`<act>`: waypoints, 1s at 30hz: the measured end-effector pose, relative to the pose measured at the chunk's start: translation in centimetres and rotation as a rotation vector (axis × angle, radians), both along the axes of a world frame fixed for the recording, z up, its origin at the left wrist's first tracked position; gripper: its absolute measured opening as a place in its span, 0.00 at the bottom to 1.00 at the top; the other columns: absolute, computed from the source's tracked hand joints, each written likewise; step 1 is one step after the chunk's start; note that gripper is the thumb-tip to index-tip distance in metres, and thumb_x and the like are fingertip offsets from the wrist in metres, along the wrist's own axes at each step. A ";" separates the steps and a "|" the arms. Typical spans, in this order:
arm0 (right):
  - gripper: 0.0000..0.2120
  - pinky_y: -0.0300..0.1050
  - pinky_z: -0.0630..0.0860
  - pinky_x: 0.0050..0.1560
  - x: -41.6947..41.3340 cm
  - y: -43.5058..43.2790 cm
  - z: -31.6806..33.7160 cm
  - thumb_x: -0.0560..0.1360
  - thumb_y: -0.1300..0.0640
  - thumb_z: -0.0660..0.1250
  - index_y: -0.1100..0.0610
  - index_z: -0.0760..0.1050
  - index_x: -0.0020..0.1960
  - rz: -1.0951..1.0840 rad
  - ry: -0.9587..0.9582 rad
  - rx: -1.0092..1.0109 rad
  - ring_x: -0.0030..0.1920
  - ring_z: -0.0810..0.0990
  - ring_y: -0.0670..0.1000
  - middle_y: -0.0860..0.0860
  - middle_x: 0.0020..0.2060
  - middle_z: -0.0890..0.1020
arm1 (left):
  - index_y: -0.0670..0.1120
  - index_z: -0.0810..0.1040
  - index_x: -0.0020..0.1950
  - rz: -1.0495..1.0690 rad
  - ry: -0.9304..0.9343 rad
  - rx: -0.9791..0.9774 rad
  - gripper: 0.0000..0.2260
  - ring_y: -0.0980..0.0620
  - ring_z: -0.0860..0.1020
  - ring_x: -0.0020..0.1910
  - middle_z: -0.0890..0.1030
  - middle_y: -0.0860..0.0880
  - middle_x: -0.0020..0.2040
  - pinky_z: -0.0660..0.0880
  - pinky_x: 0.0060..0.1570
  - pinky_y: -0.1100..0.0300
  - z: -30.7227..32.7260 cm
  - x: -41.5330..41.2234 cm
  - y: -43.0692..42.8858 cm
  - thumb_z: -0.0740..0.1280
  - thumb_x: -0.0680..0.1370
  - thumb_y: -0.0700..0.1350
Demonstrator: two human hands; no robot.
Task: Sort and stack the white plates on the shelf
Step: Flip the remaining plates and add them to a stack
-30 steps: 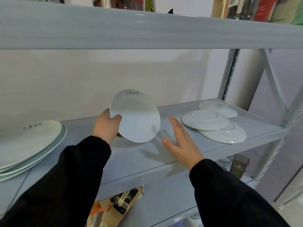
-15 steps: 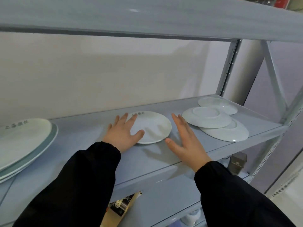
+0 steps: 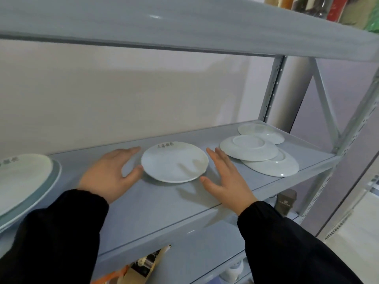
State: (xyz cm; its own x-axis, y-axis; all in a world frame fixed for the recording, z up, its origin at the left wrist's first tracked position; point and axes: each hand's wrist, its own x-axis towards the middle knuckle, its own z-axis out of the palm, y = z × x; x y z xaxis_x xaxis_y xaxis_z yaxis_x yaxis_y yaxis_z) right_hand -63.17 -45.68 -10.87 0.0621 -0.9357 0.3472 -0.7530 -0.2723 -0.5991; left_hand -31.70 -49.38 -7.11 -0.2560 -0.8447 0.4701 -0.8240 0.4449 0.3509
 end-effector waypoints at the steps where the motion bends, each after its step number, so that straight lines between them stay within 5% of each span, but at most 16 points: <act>1: 0.38 0.51 0.52 0.78 0.0 0.0 -0.1 0.72 0.32 0.60 0.35 0.51 0.78 -0.002 0.002 -0.002 0.80 0.45 0.43 0.42 0.81 0.50 | 0.53 0.70 0.72 0.002 0.028 0.005 0.34 0.50 0.70 0.67 0.75 0.50 0.68 0.62 0.65 0.61 0.1 0.2 -0.1 0.53 0.70 0.67; 7: 0.38 0.52 0.53 0.78 0.1 0.3 0.0 0.72 0.32 0.62 0.38 0.55 0.79 -0.002 -0.004 0.012 0.79 0.45 0.41 0.43 0.81 0.52 | 0.54 0.70 0.72 -0.016 0.010 0.004 0.34 0.50 0.70 0.66 0.75 0.52 0.67 0.62 0.63 0.62 -0.1 -0.2 0.1 0.52 0.70 0.67; 14: 0.36 0.39 0.53 0.73 -1.2 0.0 1.0 0.74 0.38 0.67 0.40 0.59 0.78 -0.022 -0.065 0.049 0.78 0.49 0.39 0.43 0.80 0.56 | 0.55 0.69 0.72 -0.027 0.003 0.014 0.34 0.50 0.70 0.66 0.76 0.53 0.66 0.63 0.63 0.60 -0.5 -0.3 -0.2 0.51 0.70 0.67; 19: 0.36 0.49 0.53 0.78 -4.7 -1.2 2.7 0.74 0.44 0.70 0.44 0.60 0.78 -0.112 0.192 -0.018 0.80 0.50 0.48 0.48 0.80 0.58 | 0.56 0.70 0.71 -0.012 0.013 0.004 0.33 0.51 0.70 0.66 0.76 0.54 0.65 0.62 0.61 0.62 -0.5 -0.5 -0.2 0.51 0.70 0.67; 24: 0.40 0.55 0.46 0.79 -8.7 -2.7 3.7 0.74 0.43 0.68 0.45 0.53 0.81 -0.212 0.534 0.114 0.81 0.46 0.56 0.52 0.81 0.53 | 0.56 0.70 0.71 -0.012 0.019 -0.013 0.32 0.50 0.70 0.65 0.77 0.53 0.64 0.64 0.62 0.59 -0.7 -0.4 -0.6 0.53 0.70 0.67; 30: 0.42 0.59 0.49 0.78 -10.7 -4.8 4.1 0.74 0.45 0.66 0.45 0.49 0.81 -0.292 0.724 0.256 0.80 0.46 0.60 0.53 0.81 0.52 | 0.58 0.67 0.73 -0.007 -0.021 -0.026 0.31 0.52 0.68 0.65 0.77 0.56 0.63 0.67 0.59 0.57 -0.7 -0.5 -0.6 0.53 0.71 0.66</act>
State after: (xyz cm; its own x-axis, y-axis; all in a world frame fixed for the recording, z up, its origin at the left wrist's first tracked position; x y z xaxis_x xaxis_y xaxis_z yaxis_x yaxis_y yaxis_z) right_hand -73.88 -50.51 -6.75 -0.0698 -0.9937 0.0880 -0.9962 0.0740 0.0451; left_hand -32.25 -49.93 -7.79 -0.2720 -0.8302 0.4865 -0.8280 0.4595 0.3213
